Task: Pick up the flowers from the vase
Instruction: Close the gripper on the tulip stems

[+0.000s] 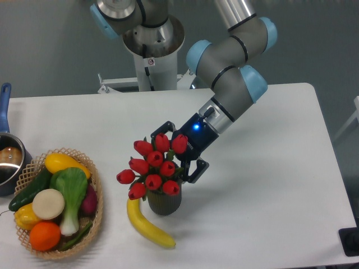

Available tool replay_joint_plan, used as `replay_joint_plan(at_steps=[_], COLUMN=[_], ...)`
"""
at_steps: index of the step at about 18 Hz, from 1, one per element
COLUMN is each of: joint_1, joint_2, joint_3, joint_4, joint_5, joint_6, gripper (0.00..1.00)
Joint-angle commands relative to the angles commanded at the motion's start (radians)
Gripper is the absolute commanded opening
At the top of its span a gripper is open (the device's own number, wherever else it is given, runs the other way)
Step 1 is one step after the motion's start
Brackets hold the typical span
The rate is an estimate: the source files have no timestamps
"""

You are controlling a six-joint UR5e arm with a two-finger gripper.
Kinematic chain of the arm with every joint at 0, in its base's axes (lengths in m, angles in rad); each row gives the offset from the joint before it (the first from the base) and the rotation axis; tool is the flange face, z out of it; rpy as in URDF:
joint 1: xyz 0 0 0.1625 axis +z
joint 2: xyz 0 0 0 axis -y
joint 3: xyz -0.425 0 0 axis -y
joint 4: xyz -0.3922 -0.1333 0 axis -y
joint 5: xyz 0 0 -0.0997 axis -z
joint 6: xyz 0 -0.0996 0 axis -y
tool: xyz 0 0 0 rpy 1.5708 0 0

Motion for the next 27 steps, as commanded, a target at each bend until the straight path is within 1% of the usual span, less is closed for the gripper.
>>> replay_joint_plan(at_steps=[1,2,3,4,5,6,10,11,14,22,25,27], joint_1=[0.0,0.0,0.0,0.0,0.0,0.002,0.005,0.005,0.006,0.011,0.014,0.023], joint_2=[0.0,0.0,-0.002,-0.002,-0.003,-0.003,-0.003,-0.005,-0.006,-0.005,-0.002,0.003], joint_3=[0.003,0.009,0.012,0.014,0.014,0.014,0.02,0.02,0.02,0.02,0.02,0.02], joint_4=[0.0,0.0,0.0,0.0,0.0,0.0,0.0,0.0,0.0,-0.002,-0.002,-0.002], joint_5=[0.0,0.0,0.0,0.0,0.0,0.0,-0.002,-0.002,-0.002,-0.003,-0.04,-0.057], joint_6=[0.0,0.0,0.0,0.0,0.0,0.0,0.0,0.0,-0.002,-0.008,-0.014,-0.044], gripper=[1.0,0.98,0.92,0.82,0.78,0.68,0.57,0.52,0.44,0.4,0.4,0.4])
